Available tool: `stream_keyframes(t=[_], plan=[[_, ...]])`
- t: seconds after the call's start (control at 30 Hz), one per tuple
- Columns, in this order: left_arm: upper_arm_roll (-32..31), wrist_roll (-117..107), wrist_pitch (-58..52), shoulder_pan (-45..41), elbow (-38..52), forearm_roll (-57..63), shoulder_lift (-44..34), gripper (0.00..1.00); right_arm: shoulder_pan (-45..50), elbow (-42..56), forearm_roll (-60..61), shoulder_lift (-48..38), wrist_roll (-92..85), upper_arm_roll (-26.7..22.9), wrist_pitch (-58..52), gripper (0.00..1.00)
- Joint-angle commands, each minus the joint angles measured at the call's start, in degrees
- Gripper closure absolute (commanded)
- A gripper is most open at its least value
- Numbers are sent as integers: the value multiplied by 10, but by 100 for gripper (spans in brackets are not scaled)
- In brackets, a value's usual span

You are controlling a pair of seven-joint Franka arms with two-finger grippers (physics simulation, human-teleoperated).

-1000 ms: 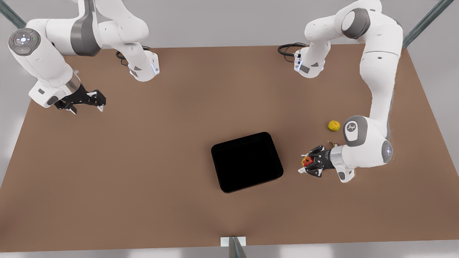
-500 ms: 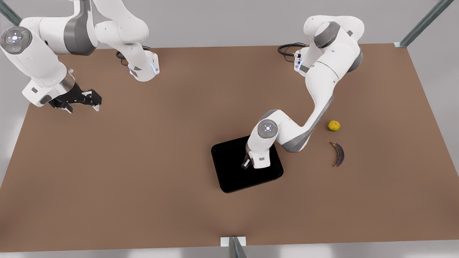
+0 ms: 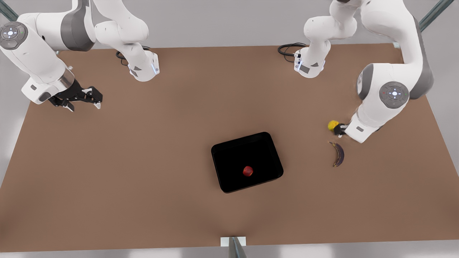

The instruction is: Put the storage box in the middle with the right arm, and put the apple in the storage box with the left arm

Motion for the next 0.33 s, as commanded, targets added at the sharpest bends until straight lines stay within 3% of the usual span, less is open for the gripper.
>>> stream_keyframes(t=[0.0,0.1,0.13,0.3], plan=[[10,18,-9,-11,16,-77,0,0,0,0,0,0,0,-1,-1,0],[37,87,-105,-11,71,-83,-13,0,1,0,0,-1,0,0,-6,0],[38,88,-102,-10,39,-83,-41,0,1,1,0,-1,0,-1,-9,0],[30,88,-93,-9,50,-83,-10,0,-1,2,5,-2,0,-2,-15,0]])
